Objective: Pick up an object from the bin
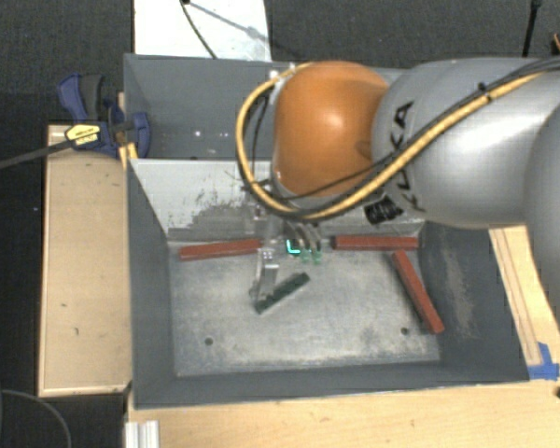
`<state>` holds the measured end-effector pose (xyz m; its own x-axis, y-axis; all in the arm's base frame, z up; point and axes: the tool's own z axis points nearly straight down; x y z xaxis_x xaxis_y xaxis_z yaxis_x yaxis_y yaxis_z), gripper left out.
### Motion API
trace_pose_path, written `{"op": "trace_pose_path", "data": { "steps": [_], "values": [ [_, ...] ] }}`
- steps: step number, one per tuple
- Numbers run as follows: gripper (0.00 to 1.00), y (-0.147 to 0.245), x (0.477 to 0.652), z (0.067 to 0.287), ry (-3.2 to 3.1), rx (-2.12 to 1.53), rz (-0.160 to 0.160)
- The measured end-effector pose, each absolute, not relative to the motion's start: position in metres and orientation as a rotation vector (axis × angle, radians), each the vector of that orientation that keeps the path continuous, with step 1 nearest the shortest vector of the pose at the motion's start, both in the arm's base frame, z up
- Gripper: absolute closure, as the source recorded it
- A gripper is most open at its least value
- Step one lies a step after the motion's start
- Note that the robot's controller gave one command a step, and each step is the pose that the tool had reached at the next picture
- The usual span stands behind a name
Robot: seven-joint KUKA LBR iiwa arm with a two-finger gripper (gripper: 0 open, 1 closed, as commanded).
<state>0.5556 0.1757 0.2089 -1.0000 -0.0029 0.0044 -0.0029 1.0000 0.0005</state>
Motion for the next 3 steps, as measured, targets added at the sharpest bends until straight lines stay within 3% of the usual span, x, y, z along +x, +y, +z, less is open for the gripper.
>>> {"op": "trace_pose_path", "data": {
  "steps": [1,2,3],
  "values": [
    [0.0,0.133,0.557,0.075,-3.136,-0.008,0.003],
    [0.0,0.121,0.576,0.076,-3.146,0.093,-0.001],
    [1.0,0.122,0.576,0.076,-3.146,0.084,-0.003]
  ]
}}
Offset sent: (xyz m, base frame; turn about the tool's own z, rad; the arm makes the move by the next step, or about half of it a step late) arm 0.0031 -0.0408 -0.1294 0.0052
